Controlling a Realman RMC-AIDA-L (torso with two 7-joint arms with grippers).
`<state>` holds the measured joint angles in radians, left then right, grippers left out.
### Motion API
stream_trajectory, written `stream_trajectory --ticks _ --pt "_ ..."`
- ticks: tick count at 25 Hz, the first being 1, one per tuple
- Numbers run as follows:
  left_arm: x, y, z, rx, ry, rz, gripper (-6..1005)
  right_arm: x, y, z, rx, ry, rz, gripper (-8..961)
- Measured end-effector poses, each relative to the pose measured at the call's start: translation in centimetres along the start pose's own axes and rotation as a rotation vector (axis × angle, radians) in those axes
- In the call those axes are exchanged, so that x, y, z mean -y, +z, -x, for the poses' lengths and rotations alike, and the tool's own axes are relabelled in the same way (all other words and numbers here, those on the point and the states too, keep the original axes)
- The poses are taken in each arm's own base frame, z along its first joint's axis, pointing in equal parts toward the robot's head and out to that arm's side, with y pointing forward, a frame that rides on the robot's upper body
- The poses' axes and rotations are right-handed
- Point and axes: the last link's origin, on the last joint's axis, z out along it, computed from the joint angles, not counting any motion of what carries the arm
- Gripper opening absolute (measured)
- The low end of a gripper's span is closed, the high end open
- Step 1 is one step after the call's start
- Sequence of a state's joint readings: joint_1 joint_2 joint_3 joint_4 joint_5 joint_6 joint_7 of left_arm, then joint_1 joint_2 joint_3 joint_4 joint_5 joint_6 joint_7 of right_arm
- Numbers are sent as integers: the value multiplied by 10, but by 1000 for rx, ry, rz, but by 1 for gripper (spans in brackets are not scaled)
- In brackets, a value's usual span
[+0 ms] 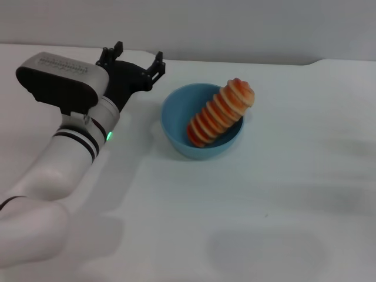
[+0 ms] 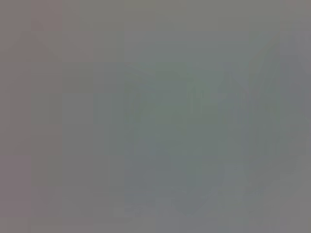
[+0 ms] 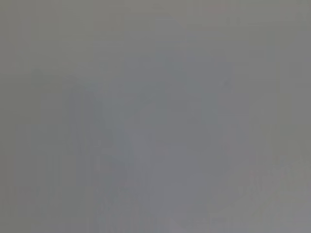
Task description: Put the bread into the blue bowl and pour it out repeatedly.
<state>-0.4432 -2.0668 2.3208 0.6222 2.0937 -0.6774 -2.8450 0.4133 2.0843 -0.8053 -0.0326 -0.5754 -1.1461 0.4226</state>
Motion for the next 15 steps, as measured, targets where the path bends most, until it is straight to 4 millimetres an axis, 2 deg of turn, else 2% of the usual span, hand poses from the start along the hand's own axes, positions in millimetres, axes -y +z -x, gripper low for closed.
stream_trajectory --ticks 15 --pt "-2 -5 0 -36 -14 -5 868 0 0 0 -1 -14 -2 681"
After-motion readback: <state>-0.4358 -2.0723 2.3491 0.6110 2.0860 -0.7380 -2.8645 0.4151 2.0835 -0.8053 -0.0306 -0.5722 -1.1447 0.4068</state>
